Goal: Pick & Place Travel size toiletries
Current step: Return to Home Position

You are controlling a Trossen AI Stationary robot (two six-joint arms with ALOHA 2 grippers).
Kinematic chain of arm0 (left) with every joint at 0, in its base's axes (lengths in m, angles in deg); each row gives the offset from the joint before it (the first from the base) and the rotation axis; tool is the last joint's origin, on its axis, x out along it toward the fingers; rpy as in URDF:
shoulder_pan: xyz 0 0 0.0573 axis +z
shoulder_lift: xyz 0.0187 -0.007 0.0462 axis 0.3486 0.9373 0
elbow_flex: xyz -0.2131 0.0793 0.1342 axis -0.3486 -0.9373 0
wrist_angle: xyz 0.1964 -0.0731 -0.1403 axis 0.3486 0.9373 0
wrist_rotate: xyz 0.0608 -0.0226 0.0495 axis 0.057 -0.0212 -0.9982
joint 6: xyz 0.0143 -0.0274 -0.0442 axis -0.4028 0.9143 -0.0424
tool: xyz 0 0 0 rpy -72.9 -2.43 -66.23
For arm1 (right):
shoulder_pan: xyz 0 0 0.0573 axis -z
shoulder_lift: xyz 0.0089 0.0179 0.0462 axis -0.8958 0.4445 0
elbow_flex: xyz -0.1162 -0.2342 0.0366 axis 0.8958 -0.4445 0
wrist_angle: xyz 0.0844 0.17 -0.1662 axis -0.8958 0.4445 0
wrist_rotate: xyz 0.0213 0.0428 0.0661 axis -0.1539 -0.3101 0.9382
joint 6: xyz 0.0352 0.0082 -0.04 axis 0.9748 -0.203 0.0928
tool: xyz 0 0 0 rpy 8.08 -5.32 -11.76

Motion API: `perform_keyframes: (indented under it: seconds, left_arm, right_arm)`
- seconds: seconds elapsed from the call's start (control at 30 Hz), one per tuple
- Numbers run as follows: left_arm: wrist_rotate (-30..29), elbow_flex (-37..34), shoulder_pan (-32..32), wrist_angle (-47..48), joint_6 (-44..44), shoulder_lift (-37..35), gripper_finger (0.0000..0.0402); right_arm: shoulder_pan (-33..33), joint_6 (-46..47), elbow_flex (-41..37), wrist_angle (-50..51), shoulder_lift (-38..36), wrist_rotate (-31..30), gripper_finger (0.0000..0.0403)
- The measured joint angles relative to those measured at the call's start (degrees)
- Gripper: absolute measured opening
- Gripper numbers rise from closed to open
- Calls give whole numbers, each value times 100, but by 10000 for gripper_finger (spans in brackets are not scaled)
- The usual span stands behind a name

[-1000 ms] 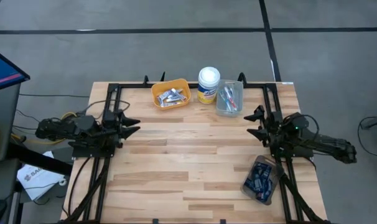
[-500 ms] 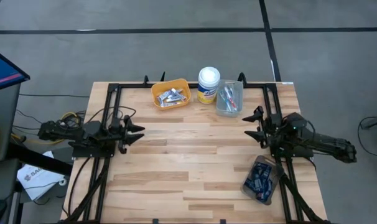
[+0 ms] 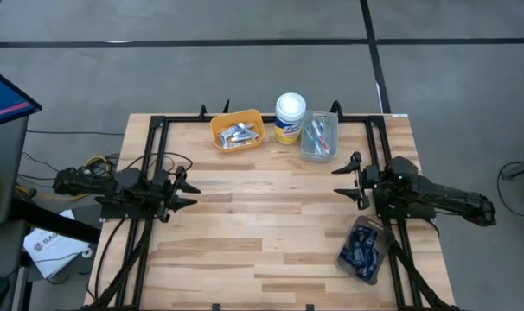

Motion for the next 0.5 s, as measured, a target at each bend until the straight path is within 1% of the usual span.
perform_keyframes:
  seconds: [0.2, 0.5]
  left_arm:
    - [4, 0, 0, 22, 8, 116, 159]
    - [7, -2, 0, -16, 79, 445, 159]
  right_arm:
    - [4, -422, -2, 4, 12, -11, 273]
    - [4, -426, -2, 9, 12, -13, 273]
